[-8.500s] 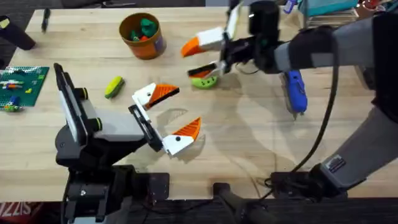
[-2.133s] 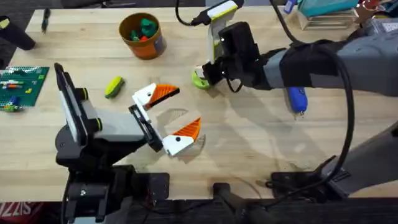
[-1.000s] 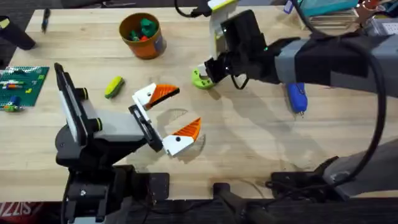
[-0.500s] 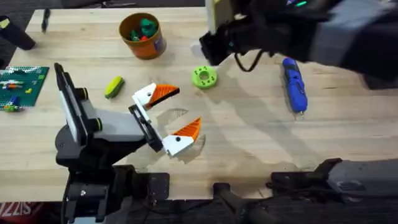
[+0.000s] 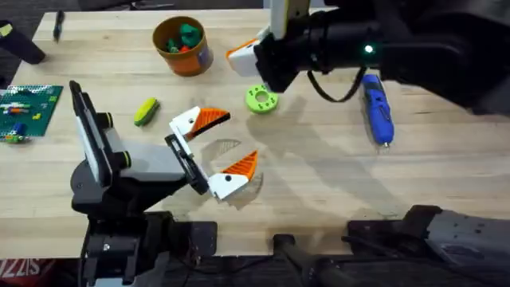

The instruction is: Pick up the gripper from the table and insert it into the empty holder that is missing its gripper. Then pick up a screw, insert it into the mounting hole, and use the screwdriver to tighten it. Finally, clean up the table by picking up the vegetable and placing it into the bucket.

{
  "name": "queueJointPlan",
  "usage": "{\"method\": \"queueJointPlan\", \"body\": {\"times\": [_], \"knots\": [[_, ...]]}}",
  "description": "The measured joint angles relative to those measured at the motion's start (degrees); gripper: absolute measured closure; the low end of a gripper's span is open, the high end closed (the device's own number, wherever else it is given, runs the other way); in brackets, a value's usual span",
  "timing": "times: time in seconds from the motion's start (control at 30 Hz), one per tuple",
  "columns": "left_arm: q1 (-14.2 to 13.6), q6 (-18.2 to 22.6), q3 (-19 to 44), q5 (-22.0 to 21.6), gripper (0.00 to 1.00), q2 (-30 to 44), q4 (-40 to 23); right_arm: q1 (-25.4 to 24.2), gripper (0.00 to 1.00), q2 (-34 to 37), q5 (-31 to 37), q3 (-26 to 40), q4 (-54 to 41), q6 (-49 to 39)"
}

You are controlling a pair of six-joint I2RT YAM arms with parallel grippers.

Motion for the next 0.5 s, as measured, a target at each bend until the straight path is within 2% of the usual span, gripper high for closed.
{"method": "queueJointPlan", "body": {"times": [0.23,0.5], "knots": [[0.0,0.0,0.0,0.0,0.015,0.0,0.0,5.0,0.995,-5.8,-0.8,0.0,-0.1,0.0],[0.0,0.0,0.0,0.0,0.015,0.0,0.0,11.7,0.995,-6.2,-1.0,0.0,-1.1,0.6]]}}
